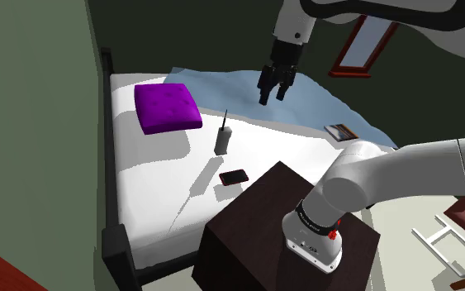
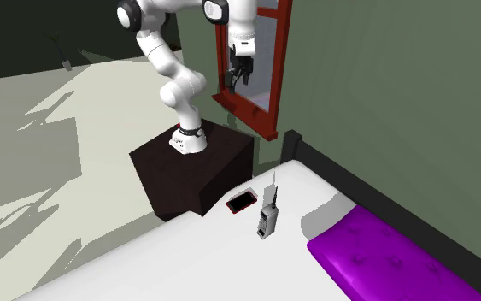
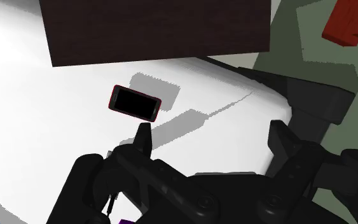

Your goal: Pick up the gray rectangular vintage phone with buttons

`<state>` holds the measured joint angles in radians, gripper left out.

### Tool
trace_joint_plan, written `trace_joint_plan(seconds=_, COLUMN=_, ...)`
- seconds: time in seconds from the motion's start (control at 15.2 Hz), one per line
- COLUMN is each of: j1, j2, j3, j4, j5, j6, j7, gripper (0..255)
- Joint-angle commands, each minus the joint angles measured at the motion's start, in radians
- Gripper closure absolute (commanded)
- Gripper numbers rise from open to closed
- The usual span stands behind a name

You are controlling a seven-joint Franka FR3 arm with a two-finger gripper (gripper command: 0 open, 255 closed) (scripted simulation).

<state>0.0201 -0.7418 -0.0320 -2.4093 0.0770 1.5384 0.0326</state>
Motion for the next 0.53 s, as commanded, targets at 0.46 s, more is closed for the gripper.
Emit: trace_joint_plan(seconds=0.46, j1=-0.033, j2=0.073, j3=-0.011, j4=-0.162, j5=-0.048, j6=0.313, j7=-0.016, gripper=0)
